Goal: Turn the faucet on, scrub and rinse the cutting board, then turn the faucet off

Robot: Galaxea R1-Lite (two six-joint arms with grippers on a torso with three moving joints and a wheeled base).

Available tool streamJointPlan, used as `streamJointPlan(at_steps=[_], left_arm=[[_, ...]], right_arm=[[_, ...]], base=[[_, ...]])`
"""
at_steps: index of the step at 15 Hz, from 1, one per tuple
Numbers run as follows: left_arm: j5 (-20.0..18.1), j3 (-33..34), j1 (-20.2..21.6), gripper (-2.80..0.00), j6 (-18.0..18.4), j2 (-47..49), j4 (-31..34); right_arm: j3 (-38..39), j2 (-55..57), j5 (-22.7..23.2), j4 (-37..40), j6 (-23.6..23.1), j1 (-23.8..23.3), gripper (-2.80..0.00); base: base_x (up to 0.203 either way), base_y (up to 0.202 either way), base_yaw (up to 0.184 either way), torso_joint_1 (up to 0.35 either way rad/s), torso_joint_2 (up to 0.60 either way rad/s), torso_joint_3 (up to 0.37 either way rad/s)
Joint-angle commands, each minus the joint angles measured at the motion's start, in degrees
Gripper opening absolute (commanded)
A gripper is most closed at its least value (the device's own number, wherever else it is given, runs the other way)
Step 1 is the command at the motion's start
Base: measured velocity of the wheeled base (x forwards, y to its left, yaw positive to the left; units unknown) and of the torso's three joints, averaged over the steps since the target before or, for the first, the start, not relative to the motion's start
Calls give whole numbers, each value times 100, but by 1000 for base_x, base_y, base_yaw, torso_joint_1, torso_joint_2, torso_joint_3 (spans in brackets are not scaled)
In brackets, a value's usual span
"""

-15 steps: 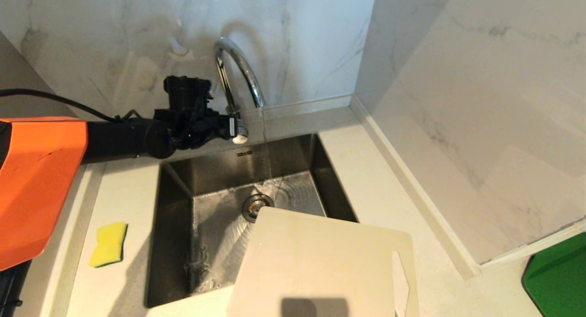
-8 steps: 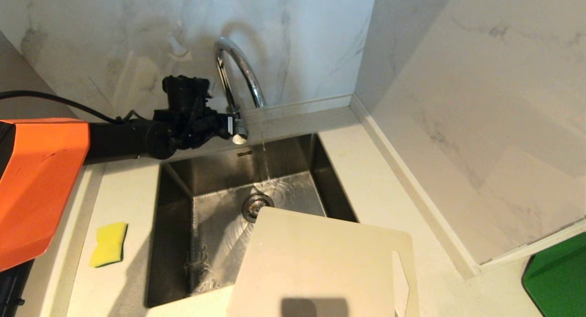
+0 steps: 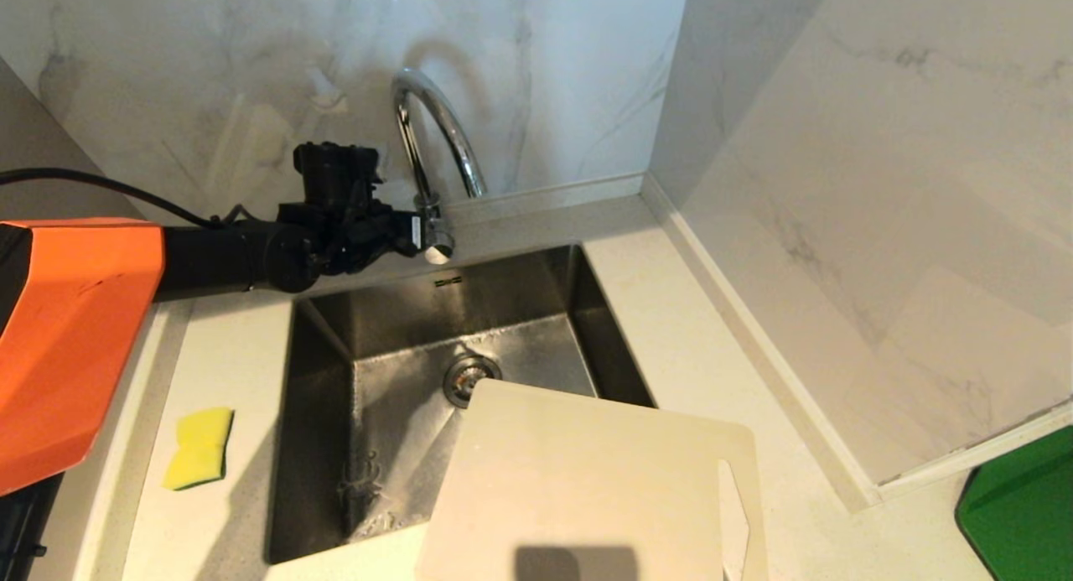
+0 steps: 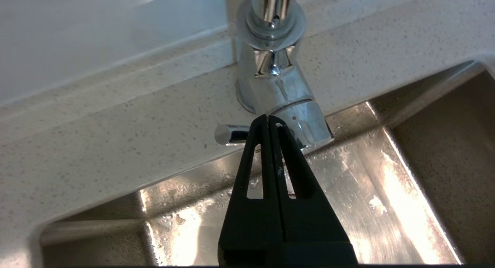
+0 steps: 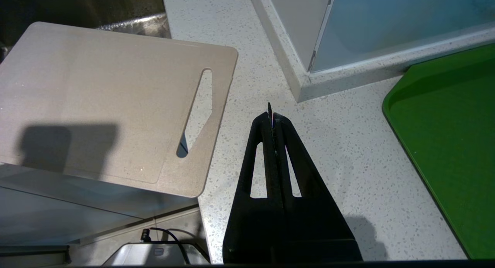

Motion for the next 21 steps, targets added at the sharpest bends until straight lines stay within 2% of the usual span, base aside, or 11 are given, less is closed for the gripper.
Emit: streamJointPlan(at_steps=[1,3,8,11,14,16,19,21], left_arm=[[6,1,-8,-280,9,-121,-2],[-26,8,-23,-280,-19,-344,82],[-93,34,-94,-280,-38,-1236,1393],[-102,109,-104,-280,-225,-1856,2429],[-156,830,-83,-280,-266,-2566,2697],[-165,1444,85,-280,-271,-3086,2715],[-168,2430,633,-280,-357,-3950,2739],[-211,3233,1222,-280,-388,-4614,2776]], right_arm=[[9,-8,0,-4,4,7,-280],[9,-8,0,-7,4,1,-280],[9,-8,0,0,4,0,-280],[9,-8,0,-5,4,9,-280],[9,-8,0,-6,4,0,-280],[9,-8,0,-3,4,5,-280],[9,-8,0,1,4,0,-280],[9,-8,0,1,4,0,-280]], base=[[0,0,0,0,0,0],[0,0,0,0,0,0],[0,0,0,0,0,0],[0,0,0,0,0,0],[0,0,0,0,0,0],[0,0,0,0,0,0],[0,0,0,0,0,0],[0,0,0,0,0,0]])
